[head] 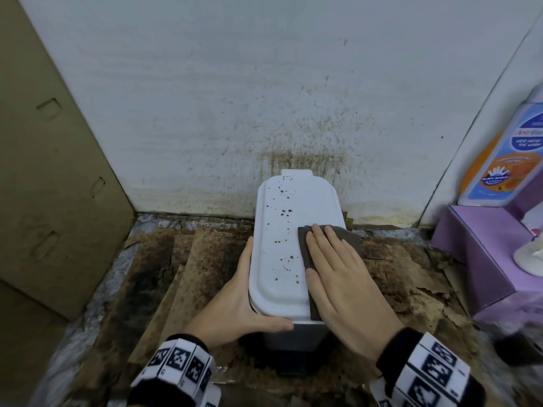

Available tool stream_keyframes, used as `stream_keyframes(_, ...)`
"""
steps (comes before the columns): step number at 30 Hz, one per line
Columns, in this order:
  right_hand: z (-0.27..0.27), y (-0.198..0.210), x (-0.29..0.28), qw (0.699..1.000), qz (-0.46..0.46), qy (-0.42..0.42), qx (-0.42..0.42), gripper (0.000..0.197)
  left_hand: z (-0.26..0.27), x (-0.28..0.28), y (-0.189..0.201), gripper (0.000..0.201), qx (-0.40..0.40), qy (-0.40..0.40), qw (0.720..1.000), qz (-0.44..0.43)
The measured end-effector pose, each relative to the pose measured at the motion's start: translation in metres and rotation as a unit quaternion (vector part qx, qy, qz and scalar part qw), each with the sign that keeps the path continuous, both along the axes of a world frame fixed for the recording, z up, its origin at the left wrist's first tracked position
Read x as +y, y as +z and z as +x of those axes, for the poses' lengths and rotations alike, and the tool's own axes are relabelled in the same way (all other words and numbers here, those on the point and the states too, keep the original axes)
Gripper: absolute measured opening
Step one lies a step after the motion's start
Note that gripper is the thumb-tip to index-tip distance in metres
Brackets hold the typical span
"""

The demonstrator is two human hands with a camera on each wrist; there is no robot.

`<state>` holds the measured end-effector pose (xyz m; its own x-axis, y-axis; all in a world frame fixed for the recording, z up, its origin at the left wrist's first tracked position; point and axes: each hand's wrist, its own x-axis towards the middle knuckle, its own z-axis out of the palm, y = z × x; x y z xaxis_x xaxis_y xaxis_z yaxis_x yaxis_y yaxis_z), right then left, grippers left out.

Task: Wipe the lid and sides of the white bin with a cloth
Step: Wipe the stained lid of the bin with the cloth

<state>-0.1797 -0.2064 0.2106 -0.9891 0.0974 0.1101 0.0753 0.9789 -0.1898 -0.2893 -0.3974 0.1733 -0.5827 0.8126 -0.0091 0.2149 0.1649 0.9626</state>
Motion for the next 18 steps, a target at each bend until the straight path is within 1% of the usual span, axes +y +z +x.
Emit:
stream_keyframes(3, -0.009, -0.004, -0.008, 0.999, 0.039, -0.007, 0.019, 0.064, 0.003, 0.003, 0.001, 0.133, 0.009, 0.0, 1.0, 0.025)
stream_keyframes(6, -0.019, -0.004, -0.018, 0.997, 0.074, -0.01, 0.035, 0.06, 0.003, 0.005, 0.001, 0.13, 0.024, -0.003, 0.999, 0.042)
stream_keyframes(8, -0.025, -0.004, -0.027, 0.996, 0.081, 0.0, 0.041, 0.059, 0.003, 0.006, -0.001, 0.13, 0.029, -0.004, 0.998, 0.047)
stream_keyframes(11, -0.034, -0.002, -0.04, 0.998, 0.058, 0.007, 0.017, 0.065, 0.001, 0.006, -0.003, 0.128, 0.033, -0.006, 0.998, 0.046)
stream_keyframes(13, -0.039, 0.001, -0.049, 0.999, 0.047, 0.008, 0.014, 0.067, 0.0, 0.006, -0.007, 0.131, 0.04, -0.002, 0.999, 0.031)
stream_keyframes(15, -0.044, 0.0, -0.057, 0.999, 0.042, 0.011, 0.02, 0.068, -0.002, 0.006, -0.011, 0.138, 0.05, 0.01, 0.999, 0.01)
stream_keyframes(17, -0.051, -0.004, -0.064, 0.999, 0.044, 0.007, 0.021, 0.066, -0.003, 0.005, -0.014, 0.147, 0.068, 0.023, 0.997, -0.013)
stream_keyframes(18, -0.053, -0.005, -0.068, 0.999, 0.045, 0.001, 0.022, 0.064, -0.004, 0.005, -0.016, 0.148, 0.078, 0.027, 0.996, -0.015)
